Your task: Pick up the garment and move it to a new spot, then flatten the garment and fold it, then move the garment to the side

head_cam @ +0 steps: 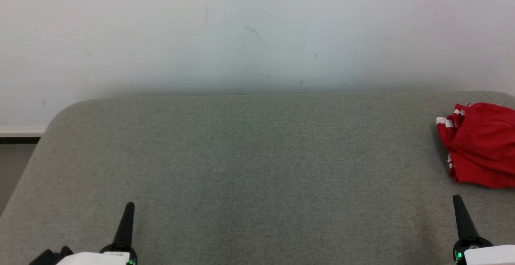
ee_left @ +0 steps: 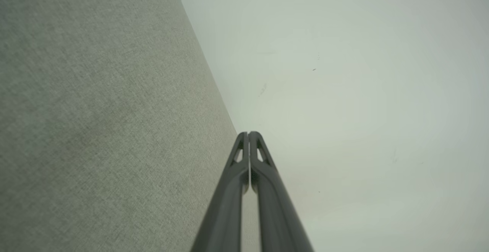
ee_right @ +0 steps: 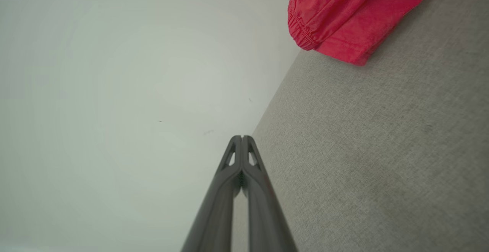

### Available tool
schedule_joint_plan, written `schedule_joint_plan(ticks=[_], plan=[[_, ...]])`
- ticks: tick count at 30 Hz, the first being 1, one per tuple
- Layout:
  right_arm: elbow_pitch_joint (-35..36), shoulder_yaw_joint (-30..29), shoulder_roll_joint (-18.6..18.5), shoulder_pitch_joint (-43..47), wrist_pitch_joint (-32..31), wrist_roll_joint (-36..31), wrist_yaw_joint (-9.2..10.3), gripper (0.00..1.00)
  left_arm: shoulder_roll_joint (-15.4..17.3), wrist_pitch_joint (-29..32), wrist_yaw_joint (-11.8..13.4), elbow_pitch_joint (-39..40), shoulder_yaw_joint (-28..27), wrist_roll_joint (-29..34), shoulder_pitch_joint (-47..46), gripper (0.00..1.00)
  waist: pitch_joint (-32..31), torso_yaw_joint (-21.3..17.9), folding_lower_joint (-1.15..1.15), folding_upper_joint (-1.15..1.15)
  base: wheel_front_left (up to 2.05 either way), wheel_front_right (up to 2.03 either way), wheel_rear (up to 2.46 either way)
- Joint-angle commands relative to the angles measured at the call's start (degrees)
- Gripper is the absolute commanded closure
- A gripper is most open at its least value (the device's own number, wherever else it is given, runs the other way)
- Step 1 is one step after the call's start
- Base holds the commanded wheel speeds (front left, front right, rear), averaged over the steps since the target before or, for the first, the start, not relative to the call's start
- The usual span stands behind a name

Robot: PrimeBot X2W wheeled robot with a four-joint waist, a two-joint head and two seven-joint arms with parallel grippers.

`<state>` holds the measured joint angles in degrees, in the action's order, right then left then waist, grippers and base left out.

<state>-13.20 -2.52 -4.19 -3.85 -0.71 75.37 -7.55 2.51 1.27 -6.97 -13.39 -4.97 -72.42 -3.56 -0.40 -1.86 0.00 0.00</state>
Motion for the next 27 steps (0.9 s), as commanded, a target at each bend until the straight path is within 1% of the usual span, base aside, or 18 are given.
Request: schedule_joint_plan(ticks=[1,19,27], plan=[[0.04,-0.61,-0.25,-1.23,-0.46,1.58,0.08,1.0,0.44,0.44,-0.27,0.18,-0.31,-1.62,-1.15,1.0,0.03,0.08,0.0,0.0,0.0,0.0,0.0],[-0.37,-1.99,0.3,-1.97,-2.8,8.94,0.09,1.0,0.5,2.81,-0.48,-0.2,-0.99,-10.27,-1.96,1.0,0.25,0.81,0.0,0.0,0.0,0.0,0.0],[-0.53,-2.55,0.49,-2.12,-3.65,11.39,0.1,1.0,0.51,3.55,-0.57,-0.34,-1.2,-13.17,-2.25,1.0,0.34,1.09,0.0,0.0,0.0,0.0,0.0]])
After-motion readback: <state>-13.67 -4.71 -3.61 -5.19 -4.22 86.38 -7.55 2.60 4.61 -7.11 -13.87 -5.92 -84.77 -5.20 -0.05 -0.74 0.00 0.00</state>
